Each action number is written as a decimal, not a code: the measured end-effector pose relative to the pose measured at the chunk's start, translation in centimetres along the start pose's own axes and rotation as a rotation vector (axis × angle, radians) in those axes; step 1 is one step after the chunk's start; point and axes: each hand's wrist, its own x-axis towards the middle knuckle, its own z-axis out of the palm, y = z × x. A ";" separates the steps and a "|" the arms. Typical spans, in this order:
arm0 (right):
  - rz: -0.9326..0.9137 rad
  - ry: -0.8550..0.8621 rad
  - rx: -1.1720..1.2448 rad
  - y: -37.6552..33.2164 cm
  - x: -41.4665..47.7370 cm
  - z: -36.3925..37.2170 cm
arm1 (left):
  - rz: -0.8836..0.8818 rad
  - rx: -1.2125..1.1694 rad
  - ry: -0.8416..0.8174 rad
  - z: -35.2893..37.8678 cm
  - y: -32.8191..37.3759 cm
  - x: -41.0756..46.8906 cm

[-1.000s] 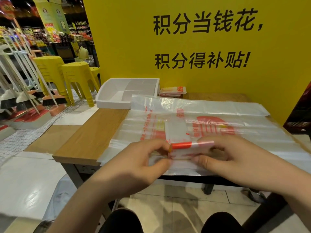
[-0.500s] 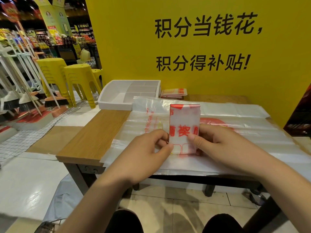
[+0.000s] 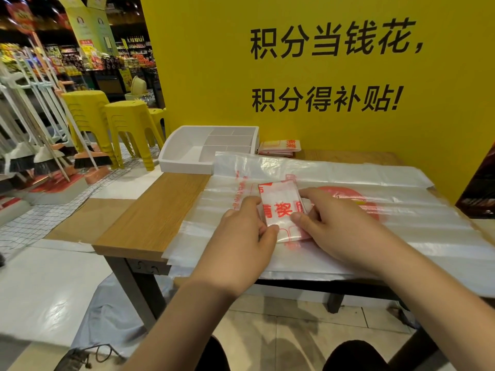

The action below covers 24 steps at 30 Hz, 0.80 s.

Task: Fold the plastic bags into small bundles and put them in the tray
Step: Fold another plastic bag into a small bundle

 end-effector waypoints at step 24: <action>-0.175 -0.083 -0.584 -1.5 1.9 0.6 | 0.153 0.400 -0.290 -1.3 -1.6 2.4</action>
